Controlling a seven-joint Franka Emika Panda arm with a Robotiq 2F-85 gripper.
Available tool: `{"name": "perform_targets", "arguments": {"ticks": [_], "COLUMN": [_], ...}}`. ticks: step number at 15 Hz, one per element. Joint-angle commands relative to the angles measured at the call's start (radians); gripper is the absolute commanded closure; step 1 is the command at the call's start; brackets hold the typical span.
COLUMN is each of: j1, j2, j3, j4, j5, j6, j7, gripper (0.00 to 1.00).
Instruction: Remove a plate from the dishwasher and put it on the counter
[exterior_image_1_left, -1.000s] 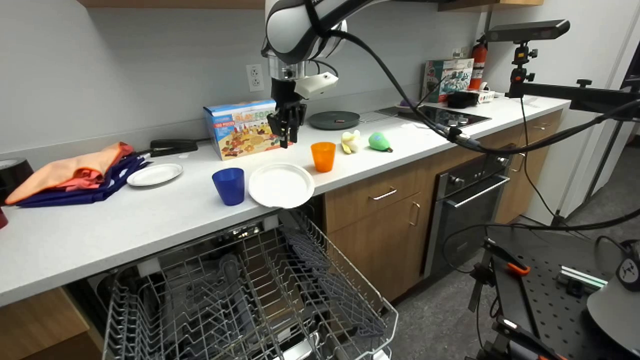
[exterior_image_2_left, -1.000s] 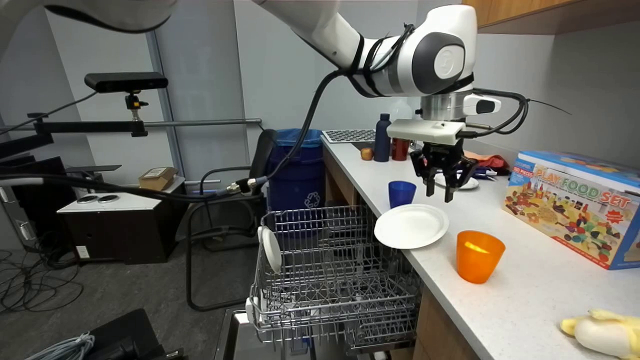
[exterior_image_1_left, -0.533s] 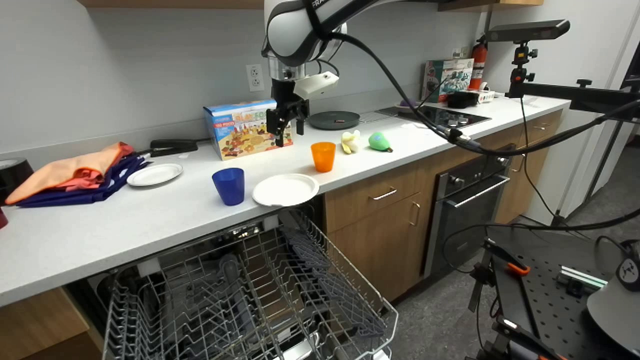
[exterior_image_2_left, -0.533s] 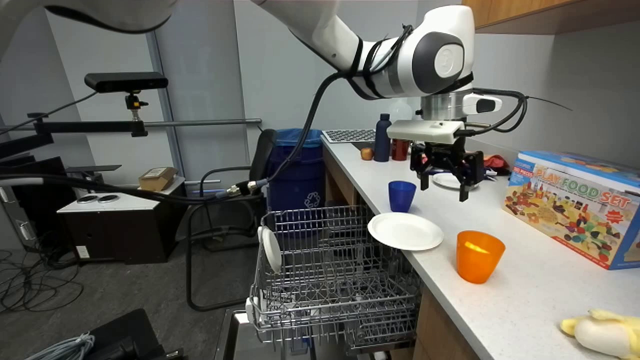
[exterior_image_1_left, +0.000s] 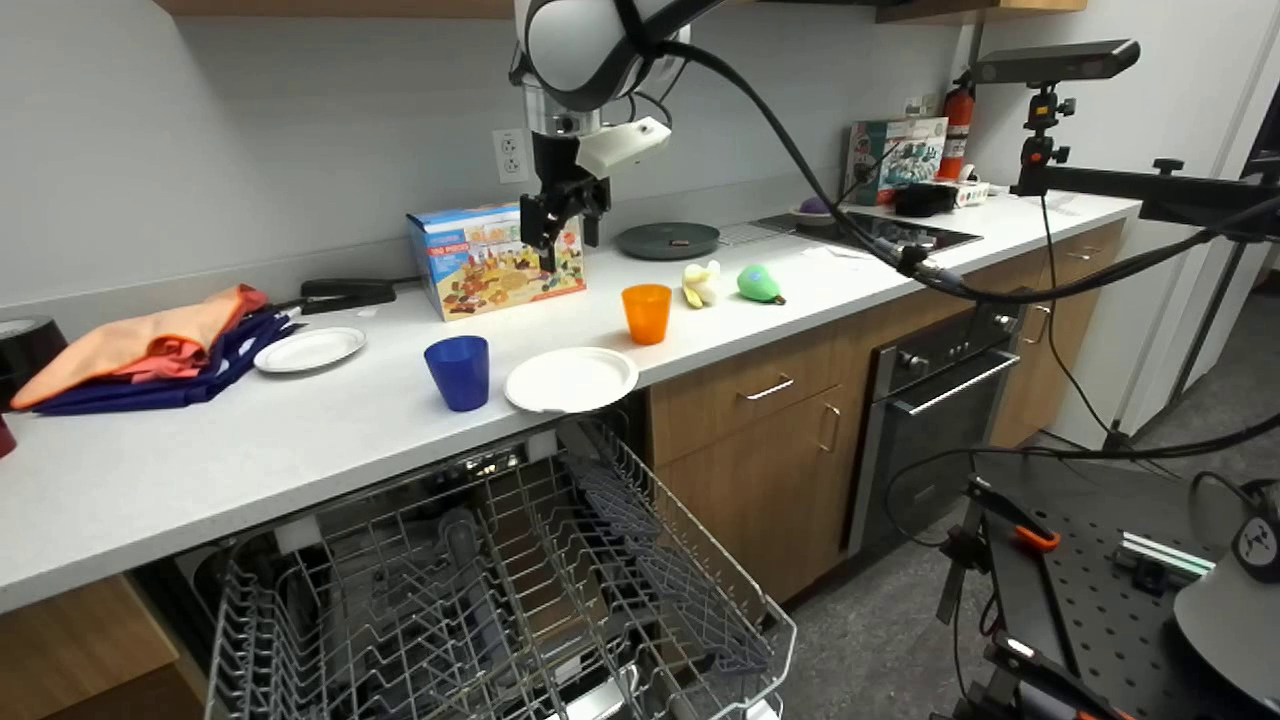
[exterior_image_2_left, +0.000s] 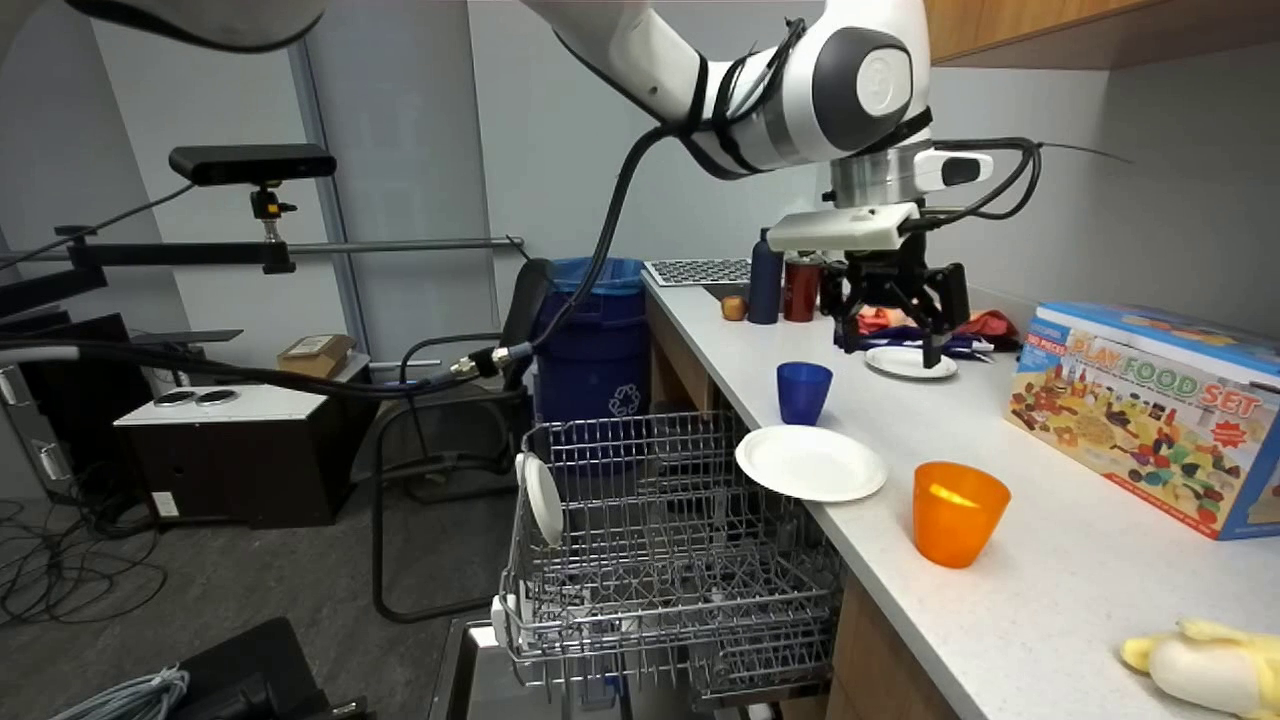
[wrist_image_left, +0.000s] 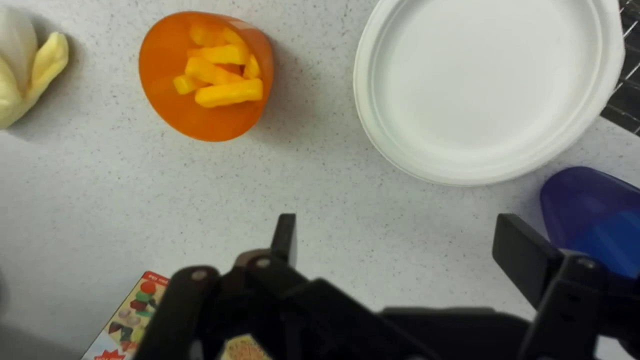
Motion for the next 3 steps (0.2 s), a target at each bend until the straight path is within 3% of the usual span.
{"name": "perform_targets", "arguments": {"ticks": [1, 3], "j1": [0.009, 0.015], "j2": [-0.011, -0.033], "j3": [-0.007, -0.006], "j4": [0.005, 0.005], "j5": [0.005, 0.004], "j6": [-0.003, -0.004], "j7": [0.000, 0.004], "gripper": [0.00, 0.00]}}
